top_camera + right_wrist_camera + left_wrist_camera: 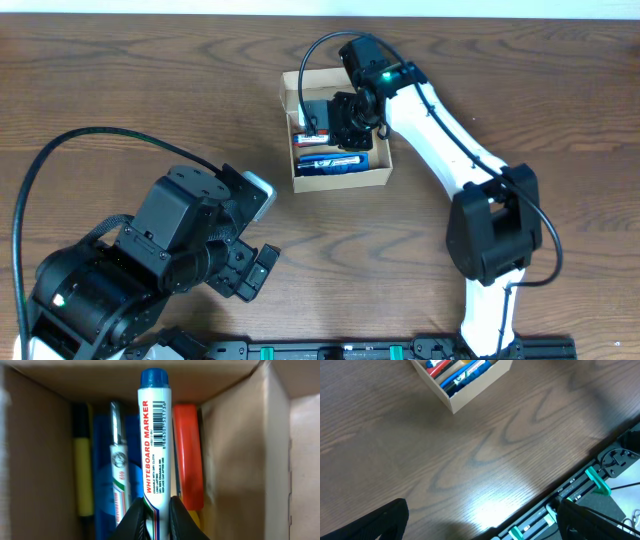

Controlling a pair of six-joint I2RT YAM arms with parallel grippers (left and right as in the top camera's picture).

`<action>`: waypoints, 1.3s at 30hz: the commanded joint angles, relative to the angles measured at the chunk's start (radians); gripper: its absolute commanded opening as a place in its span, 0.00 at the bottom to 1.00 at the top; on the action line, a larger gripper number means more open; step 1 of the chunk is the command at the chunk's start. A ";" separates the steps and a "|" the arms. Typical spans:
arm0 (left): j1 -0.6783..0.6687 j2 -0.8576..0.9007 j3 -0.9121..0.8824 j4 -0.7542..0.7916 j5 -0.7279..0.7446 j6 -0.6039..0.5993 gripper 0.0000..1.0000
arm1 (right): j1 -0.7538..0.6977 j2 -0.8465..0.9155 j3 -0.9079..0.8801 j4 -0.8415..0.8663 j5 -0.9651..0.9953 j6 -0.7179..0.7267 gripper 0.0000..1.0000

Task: Pack container
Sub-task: 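Lower the marker into the box and open the right gripper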

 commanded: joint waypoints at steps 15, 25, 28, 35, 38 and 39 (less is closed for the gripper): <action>0.003 -0.005 -0.002 -0.003 -0.003 0.000 0.95 | 0.006 0.050 0.001 0.059 0.080 -0.037 0.30; 0.003 -0.005 -0.002 -0.003 -0.003 0.000 0.95 | 0.010 -0.006 0.003 0.066 0.079 0.136 0.31; 0.003 -0.005 -0.002 -0.003 -0.003 0.000 0.95 | 0.013 -0.072 0.003 0.071 0.079 0.202 0.27; 0.003 -0.005 -0.002 -0.003 -0.004 0.000 0.95 | -0.003 -0.264 0.003 0.098 0.079 0.358 0.01; 0.003 -0.005 -0.002 0.014 -0.028 0.000 0.95 | -0.031 -0.330 0.003 0.107 0.079 0.492 0.01; 0.003 -0.005 -0.002 0.032 -0.048 0.000 0.95 | -0.043 -0.341 0.003 0.111 0.079 0.555 0.01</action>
